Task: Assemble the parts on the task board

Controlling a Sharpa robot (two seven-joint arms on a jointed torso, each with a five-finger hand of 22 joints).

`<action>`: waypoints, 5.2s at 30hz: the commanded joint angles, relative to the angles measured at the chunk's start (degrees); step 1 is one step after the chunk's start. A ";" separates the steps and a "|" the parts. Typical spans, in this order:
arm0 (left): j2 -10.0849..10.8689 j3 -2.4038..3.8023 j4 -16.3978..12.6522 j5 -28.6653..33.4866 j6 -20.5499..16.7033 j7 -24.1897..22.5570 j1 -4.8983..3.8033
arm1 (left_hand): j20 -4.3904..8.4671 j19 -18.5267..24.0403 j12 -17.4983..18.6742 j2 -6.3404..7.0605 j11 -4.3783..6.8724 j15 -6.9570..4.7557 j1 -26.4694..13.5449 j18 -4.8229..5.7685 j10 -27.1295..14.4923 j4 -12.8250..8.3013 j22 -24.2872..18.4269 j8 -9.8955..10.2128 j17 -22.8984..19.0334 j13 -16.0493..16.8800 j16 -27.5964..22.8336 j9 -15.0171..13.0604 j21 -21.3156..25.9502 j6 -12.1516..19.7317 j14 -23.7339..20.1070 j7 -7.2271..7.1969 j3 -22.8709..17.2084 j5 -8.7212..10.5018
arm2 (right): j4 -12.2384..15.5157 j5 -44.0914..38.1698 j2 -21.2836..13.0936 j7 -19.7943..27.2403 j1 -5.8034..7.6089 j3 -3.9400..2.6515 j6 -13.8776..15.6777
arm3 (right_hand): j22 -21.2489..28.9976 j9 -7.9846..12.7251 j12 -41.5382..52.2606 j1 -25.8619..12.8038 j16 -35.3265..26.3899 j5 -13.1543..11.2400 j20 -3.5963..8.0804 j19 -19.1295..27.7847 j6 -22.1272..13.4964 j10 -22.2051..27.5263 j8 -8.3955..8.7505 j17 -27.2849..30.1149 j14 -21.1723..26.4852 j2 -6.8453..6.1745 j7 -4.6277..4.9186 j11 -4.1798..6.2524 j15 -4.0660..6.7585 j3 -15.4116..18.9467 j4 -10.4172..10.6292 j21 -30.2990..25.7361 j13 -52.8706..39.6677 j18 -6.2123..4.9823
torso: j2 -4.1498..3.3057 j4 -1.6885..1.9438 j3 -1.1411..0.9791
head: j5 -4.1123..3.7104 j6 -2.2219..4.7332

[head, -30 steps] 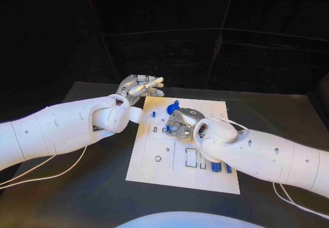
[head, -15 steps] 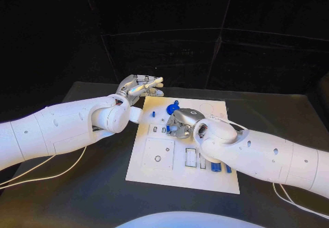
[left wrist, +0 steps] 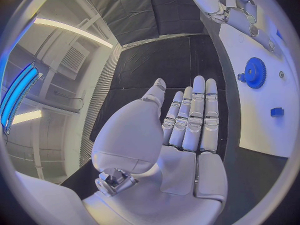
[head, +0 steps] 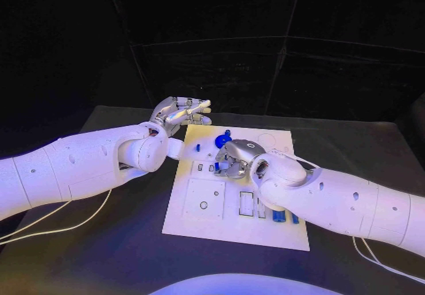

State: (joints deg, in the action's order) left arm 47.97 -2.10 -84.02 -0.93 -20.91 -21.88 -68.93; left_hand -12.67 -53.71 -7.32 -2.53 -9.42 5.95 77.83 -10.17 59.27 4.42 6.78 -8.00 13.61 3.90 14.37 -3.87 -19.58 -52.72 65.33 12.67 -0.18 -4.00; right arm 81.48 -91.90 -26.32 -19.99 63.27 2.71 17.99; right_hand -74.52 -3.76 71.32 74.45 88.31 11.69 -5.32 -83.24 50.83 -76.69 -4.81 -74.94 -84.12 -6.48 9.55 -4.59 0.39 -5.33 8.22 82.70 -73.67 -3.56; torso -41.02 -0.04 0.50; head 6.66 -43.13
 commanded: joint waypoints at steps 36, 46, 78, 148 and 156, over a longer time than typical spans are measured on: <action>0.34 0.07 -1.60 -41.05 20.80 40.75 -3.42 | 9.96 -28.71 -28.18 -3.40 9.08 -8.94 -8.06 5.51 12.93 5.64 55.30 -9.82 76.19 26.41 75.47 -8.27 -53.82 -8.47 24.62 -7.87 7.96 -0.10 | 8.18 29.98 -23.43 12.75 9.80 -2.23 2.33 | 5.36 -0.34 -3.01 7.02 -3.95 3.26 -0.39 2.55 0.03 3.04 -3.49 -6.40 -3.58 3.15 -0.33 0.41 -0.09 5.94 5.51 -3.02 4.14 -0.65 | 3.19 -1.43 -0.90 | 0.99 0.32; -4.74 -2.44 0.65 -56.28 26.03 53.86 -6.10 | 10.44 -28.80 -48.21 -4.85 9.61 -9.93 -11.13 5.76 11.34 9.38 58.62 -17.87 75.50 47.25 74.85 -16.10 -56.44 -5.10 24.39 -8.74 12.29 0.42 | 6.79 30.82 -23.34 10.08 10.12 -2.30 1.85 | 5.62 -0.33 -2.62 7.00 -4.44 4.17 -0.28 2.61 0.28 2.60 -3.83 -5.80 -3.45 3.31 -0.46 0.54 0.02 6.42 5.54 -3.26 3.95 -0.69 | 3.42 -1.62 -1.13 | 1.04 0.05; -12.39 -6.51 6.86 -59.45 31.44 57.15 -7.70 | 11.20 -31.81 -56.18 -3.79 10.44 -10.62 -13.27 7.20 14.84 10.93 66.83 -21.85 76.39 56.10 75.63 -21.22 -61.18 -3.98 24.67 -9.63 15.88 1.18 | 4.74 30.12 -21.69 8.71 10.14 -2.30 0.58 | 6.62 -0.25 -2.63 7.04 -4.84 5.93 -0.15 2.96 0.21 2.54 -4.11 -5.41 -3.40 3.52 -0.52 0.62 0.13 7.04 5.62 -3.92 4.14 -0.86 | 3.26 -1.44 -0.95 | 1.21 -0.72; -12.42 -7.41 5.74 -55.06 29.33 56.89 -7.67 | 11.18 -31.60 -52.48 -2.65 10.86 -10.63 -2.12 7.34 13.78 -9.33 68.53 -20.72 76.39 55.09 75.63 -25.38 -61.79 -0.89 24.67 -9.48 -13.46 -2.06 | 3.21 29.12 -20.11 9.88 10.13 -2.29 -1.46 | 7.31 -0.23 -2.30 8.49 -5.02 8.15 -0.02 3.13 0.35 2.36 -4.66 -5.37 -3.47 3.92 -0.60 0.74 0.25 7.22 4.92 -4.47 4.03 -0.95 | 3.21 -1.36 -0.98 | 0.93 -1.78; -10.06 -7.39 3.18 -54.59 23.19 55.40 -7.65 | 11.14 -31.56 -52.45 3.53 10.59 -10.59 -10.90 7.25 14.71 -11.85 68.56 -22.44 76.39 55.24 75.63 -28.19 -61.55 -0.72 24.67 -9.49 -32.18 -2.05 | 2.82 29.12 -20.21 10.08 10.12 -2.29 -1.32 | 7.32 -0.24 -2.29 8.40 -5.04 8.29 -0.02 3.13 0.38 2.36 -4.71 -5.35 -3.47 3.97 -0.60 0.74 0.25 7.26 4.99 -4.49 4.03 -0.96 | 3.20 -1.35 -1.03 | 1.11 -1.87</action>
State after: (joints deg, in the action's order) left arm 37.61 -9.53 -80.28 -56.27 6.90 34.65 -76.53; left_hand -1.43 -83.88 -59.79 0.95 1.24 -4.80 67.30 -3.96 73.64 2.46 74.92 -30.20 74.91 59.12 89.82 -31.86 -81.32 -53.72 83.84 3.08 -21.95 -5.98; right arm 84.32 -62.55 -46.51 -10.60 73.26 0.47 16.83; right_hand -67.23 -4.07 68.72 82.40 83.66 19.84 -5.42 -80.26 50.85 -74.00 -9.28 -74.92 -83.93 -2.77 9.12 -4.09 0.21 1.87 13.51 78.52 -69.59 -3.55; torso -37.82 -1.37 -0.49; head 7.67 -44.98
